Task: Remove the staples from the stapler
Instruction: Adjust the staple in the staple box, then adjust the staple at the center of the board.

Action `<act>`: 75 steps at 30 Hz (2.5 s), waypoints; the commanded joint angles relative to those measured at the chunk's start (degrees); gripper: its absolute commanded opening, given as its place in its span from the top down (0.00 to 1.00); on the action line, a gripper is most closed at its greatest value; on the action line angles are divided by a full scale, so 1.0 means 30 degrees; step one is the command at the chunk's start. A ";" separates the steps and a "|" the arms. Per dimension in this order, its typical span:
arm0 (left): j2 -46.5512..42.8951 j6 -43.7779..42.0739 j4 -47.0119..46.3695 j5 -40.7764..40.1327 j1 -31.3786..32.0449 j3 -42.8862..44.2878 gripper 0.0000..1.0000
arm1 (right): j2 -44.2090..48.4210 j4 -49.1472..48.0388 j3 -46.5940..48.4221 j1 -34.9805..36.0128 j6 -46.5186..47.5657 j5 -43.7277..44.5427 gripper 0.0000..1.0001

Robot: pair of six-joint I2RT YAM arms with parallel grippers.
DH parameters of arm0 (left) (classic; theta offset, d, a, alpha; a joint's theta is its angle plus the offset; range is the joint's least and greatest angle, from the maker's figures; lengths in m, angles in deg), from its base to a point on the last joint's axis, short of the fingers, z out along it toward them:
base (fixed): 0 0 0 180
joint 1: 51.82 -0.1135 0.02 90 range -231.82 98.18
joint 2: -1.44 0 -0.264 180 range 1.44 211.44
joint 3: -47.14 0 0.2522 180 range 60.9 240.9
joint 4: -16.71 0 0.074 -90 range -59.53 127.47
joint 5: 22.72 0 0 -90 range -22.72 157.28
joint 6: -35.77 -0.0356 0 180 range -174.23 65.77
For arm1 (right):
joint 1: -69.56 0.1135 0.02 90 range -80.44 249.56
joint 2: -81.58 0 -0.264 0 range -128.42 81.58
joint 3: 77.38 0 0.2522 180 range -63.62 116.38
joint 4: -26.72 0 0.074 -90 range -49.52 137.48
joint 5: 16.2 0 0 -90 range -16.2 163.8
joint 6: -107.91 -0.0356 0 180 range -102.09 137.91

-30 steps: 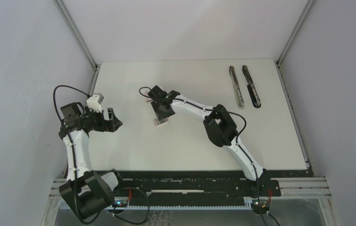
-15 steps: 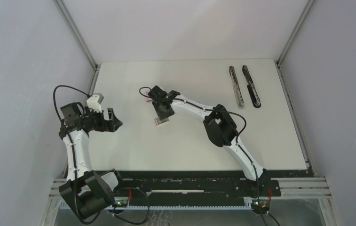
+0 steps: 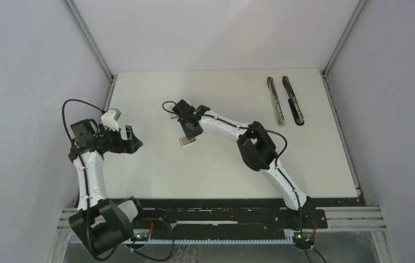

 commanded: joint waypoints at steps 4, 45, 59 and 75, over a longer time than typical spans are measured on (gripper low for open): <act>-0.0062 -0.0420 -0.0383 0.0347 -0.0049 -0.0417 0.00 | -0.0106 0.0081 0.0709 0.0106 0.0332 0.0423 0.78; -0.0163 -0.0393 -0.0384 0.0572 -0.0057 -0.0410 0.00 | 0.7247 -0.0169 -0.2893 -0.2690 0.6599 -0.1405 0.50; -0.0344 -0.0416 -0.0356 0.0616 -0.0057 -0.0423 0.00 | 0.9529 -0.2579 -1.0048 -0.6636 0.3998 -0.3838 0.51; -0.0174 -0.0433 -0.0342 0.0537 -0.0062 -0.0410 0.00 | 0.7029 -0.2378 -0.9074 -0.7230 0.3871 -0.4255 0.64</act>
